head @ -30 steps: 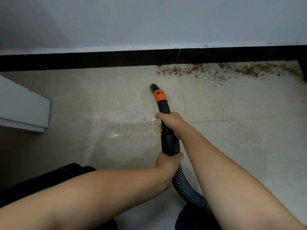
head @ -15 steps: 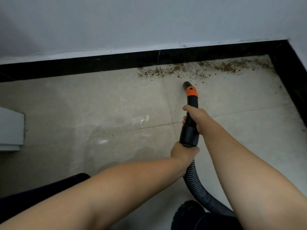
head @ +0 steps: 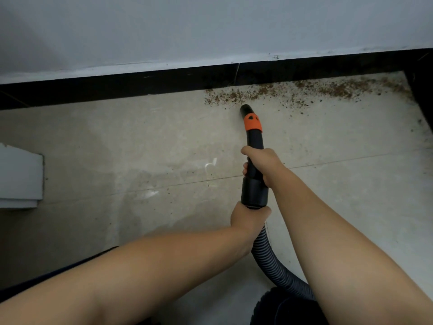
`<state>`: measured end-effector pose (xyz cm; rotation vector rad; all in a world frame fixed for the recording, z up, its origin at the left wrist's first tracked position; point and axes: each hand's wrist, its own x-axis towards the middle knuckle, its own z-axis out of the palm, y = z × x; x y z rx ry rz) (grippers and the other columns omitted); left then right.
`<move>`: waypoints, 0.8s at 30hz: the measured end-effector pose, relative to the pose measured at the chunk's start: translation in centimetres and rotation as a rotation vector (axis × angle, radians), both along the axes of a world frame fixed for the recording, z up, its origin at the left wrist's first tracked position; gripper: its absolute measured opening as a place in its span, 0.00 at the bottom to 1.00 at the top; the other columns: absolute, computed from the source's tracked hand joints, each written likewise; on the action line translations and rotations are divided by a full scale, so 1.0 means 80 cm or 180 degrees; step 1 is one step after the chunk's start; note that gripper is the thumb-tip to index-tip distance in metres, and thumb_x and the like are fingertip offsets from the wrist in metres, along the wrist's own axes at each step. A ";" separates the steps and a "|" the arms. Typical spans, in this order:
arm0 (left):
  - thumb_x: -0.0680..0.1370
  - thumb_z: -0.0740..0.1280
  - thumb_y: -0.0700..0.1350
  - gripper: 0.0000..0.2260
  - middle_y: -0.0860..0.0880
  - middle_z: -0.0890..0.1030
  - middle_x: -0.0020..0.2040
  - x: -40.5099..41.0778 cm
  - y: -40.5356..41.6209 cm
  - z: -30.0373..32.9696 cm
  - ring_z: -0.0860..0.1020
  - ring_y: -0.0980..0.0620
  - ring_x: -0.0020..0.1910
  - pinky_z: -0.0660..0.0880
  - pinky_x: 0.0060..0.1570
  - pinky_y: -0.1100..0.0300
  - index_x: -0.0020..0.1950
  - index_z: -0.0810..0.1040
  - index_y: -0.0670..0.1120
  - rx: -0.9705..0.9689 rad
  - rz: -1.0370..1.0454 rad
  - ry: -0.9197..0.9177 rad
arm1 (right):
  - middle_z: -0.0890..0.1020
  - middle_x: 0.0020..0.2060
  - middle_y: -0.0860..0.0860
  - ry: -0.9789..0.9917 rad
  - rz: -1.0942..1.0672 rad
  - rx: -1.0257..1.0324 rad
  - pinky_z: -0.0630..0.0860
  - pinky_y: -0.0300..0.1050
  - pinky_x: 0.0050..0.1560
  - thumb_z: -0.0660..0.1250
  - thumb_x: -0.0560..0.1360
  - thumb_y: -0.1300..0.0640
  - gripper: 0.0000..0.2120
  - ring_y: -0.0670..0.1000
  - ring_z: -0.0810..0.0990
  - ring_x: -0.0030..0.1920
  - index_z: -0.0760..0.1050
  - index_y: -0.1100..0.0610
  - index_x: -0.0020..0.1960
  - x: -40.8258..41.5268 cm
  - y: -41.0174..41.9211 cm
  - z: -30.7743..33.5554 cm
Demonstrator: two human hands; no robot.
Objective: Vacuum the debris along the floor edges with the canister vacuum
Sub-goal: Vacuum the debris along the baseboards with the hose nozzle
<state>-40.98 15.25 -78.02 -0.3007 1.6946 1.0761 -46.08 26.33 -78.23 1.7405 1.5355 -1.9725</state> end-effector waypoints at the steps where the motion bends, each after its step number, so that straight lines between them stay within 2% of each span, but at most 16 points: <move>1: 0.73 0.67 0.39 0.14 0.47 0.75 0.41 0.000 -0.002 0.000 0.75 0.48 0.43 0.70 0.41 0.60 0.59 0.75 0.39 -0.0002 0.0010 0.0026 | 0.75 0.28 0.54 -0.0005 0.0014 -0.0004 0.74 0.39 0.25 0.67 0.72 0.59 0.07 0.50 0.74 0.23 0.69 0.60 0.46 0.000 -0.002 0.002; 5: 0.73 0.68 0.40 0.14 0.45 0.79 0.45 0.006 -0.009 0.003 0.77 0.48 0.43 0.71 0.40 0.61 0.59 0.75 0.41 0.0006 0.0240 0.0009 | 0.75 0.27 0.54 0.0037 0.0307 -0.0069 0.73 0.36 0.22 0.67 0.73 0.59 0.07 0.48 0.74 0.20 0.70 0.61 0.44 -0.007 -0.014 0.008; 7: 0.74 0.69 0.42 0.15 0.43 0.81 0.50 0.007 -0.015 0.005 0.79 0.46 0.48 0.74 0.43 0.60 0.59 0.76 0.42 -0.0020 0.0443 -0.0014 | 0.75 0.27 0.54 0.0036 0.0532 -0.0098 0.72 0.36 0.22 0.67 0.72 0.60 0.07 0.47 0.73 0.18 0.70 0.60 0.43 -0.015 -0.028 0.008; 10: 0.74 0.69 0.42 0.15 0.42 0.81 0.53 0.003 -0.023 0.005 0.79 0.45 0.51 0.74 0.47 0.58 0.60 0.76 0.42 -0.0086 0.0569 0.0035 | 0.75 0.27 0.54 0.0043 0.0649 -0.0084 0.72 0.36 0.22 0.67 0.72 0.59 0.07 0.48 0.74 0.20 0.70 0.60 0.45 -0.024 -0.041 0.003; 15: 0.74 0.68 0.40 0.15 0.44 0.79 0.47 -0.020 -0.016 0.004 0.77 0.47 0.45 0.72 0.41 0.60 0.60 0.75 0.40 0.0001 0.0298 -0.0009 | 0.75 0.27 0.54 0.0074 0.0212 -0.0013 0.72 0.37 0.22 0.67 0.73 0.58 0.07 0.49 0.73 0.21 0.70 0.60 0.44 -0.027 -0.023 0.002; 19: 0.73 0.67 0.39 0.16 0.44 0.77 0.46 -0.031 0.004 0.006 0.75 0.47 0.45 0.71 0.42 0.59 0.61 0.75 0.40 0.0053 -0.0060 -0.0043 | 0.74 0.29 0.55 0.0075 -0.0267 -0.0036 0.73 0.37 0.22 0.68 0.73 0.58 0.08 0.50 0.73 0.22 0.69 0.60 0.43 -0.021 0.008 0.006; 24: 0.73 0.67 0.39 0.17 0.45 0.76 0.46 -0.034 0.023 0.008 0.75 0.47 0.46 0.72 0.45 0.58 0.61 0.75 0.40 0.0131 -0.0117 -0.0044 | 0.74 0.29 0.54 0.0065 -0.0407 -0.0038 0.75 0.39 0.26 0.68 0.73 0.59 0.08 0.50 0.73 0.24 0.69 0.60 0.45 -0.020 0.030 0.008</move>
